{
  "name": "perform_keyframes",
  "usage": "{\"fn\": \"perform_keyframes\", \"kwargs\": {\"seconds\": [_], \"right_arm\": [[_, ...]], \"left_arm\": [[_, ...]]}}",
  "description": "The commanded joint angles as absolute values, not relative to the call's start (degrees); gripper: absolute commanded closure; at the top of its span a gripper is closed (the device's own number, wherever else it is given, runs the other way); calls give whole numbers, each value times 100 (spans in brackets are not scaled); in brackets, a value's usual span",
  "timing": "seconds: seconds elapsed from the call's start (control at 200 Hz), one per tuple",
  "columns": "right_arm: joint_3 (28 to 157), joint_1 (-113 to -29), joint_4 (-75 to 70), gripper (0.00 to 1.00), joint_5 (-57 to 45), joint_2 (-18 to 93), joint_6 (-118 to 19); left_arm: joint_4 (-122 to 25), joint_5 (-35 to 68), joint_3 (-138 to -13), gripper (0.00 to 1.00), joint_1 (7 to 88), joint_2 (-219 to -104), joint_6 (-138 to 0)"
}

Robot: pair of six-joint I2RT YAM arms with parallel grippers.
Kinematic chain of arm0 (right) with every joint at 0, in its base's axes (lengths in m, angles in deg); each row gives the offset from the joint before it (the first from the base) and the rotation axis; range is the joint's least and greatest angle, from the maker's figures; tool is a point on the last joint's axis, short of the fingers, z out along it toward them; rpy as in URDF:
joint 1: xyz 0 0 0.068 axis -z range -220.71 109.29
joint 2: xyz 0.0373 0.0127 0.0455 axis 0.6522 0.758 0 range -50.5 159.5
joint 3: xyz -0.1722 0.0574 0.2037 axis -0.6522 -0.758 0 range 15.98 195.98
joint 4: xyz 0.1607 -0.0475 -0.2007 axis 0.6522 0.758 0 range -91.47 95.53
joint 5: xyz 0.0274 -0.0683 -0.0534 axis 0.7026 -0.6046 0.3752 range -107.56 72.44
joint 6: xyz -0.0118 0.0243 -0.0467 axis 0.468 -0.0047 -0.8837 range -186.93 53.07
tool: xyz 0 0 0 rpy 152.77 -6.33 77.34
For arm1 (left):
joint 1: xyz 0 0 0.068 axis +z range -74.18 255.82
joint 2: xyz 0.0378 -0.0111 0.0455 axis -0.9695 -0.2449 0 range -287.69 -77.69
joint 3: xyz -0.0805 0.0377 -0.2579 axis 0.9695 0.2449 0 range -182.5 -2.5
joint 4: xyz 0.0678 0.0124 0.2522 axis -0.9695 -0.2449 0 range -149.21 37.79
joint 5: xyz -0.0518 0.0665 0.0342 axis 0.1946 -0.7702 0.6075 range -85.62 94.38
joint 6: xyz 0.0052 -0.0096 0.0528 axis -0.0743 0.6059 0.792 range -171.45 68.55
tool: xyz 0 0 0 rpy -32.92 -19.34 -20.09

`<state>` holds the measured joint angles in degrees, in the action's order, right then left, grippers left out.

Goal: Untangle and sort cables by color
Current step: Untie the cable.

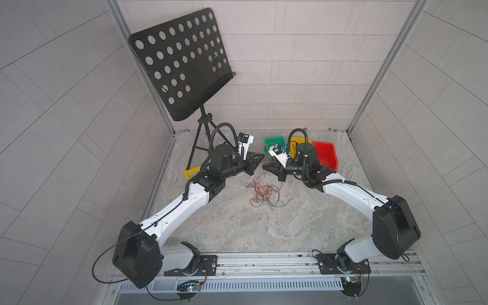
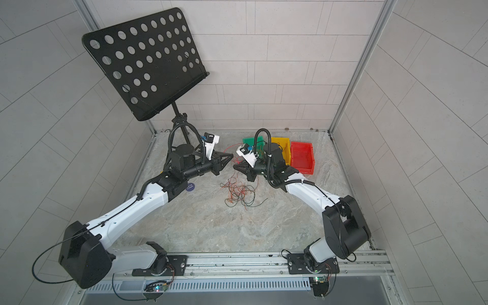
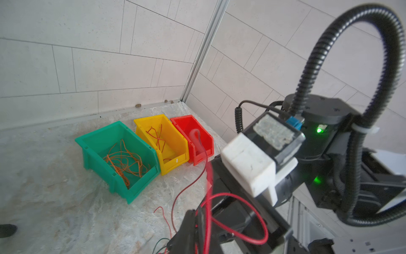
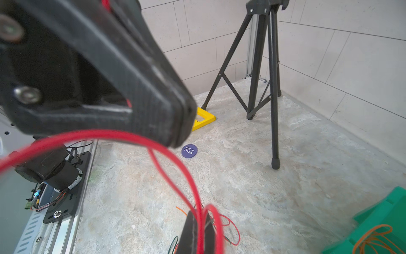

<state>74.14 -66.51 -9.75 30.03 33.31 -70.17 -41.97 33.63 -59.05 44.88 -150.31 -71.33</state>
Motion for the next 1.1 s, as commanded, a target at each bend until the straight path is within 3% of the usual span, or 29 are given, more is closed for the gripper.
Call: {"fn": "perform_keyframes", "kwargs": {"seconds": [0.0, 0.055, 0.18, 0.4, 0.891, 0.991, 1.096], "right_arm": [[7490, -6492, -612, 100, 2780, 2809, -7108], [7624, -6454, -379, 100, 2610, 2666, -7090], [8036, -6437, 36, 100, 2417, 2415, -7039], [8596, -6437, 285, 100, 2410, 2203, -6655], [9156, -6547, 391, 100, 2397, 1986, -6214], [9140, -6548, 304, 100, 2412, 1911, -6122], [9211, -6534, 357, 100, 2299, 1817, -6125]], "left_arm": [[-4130, 3355, -5804, 61, 4621, -14572, -7070], [-4127, 3327, -5680, 46, 4678, -14347, -7053], [-4183, 3034, -5188, 24, 4729, -13805, -6945], [-3457, 2916, -4011, 7, 4727, -13645, -6969], [-831, 3365, -4332, 4, 4021, -16555, -7481], [-705, 3305, -4568, 13, 3902, -17076, -7575], [-730, 3162, -4701, 33, 3878, -17476, -7601]]}}
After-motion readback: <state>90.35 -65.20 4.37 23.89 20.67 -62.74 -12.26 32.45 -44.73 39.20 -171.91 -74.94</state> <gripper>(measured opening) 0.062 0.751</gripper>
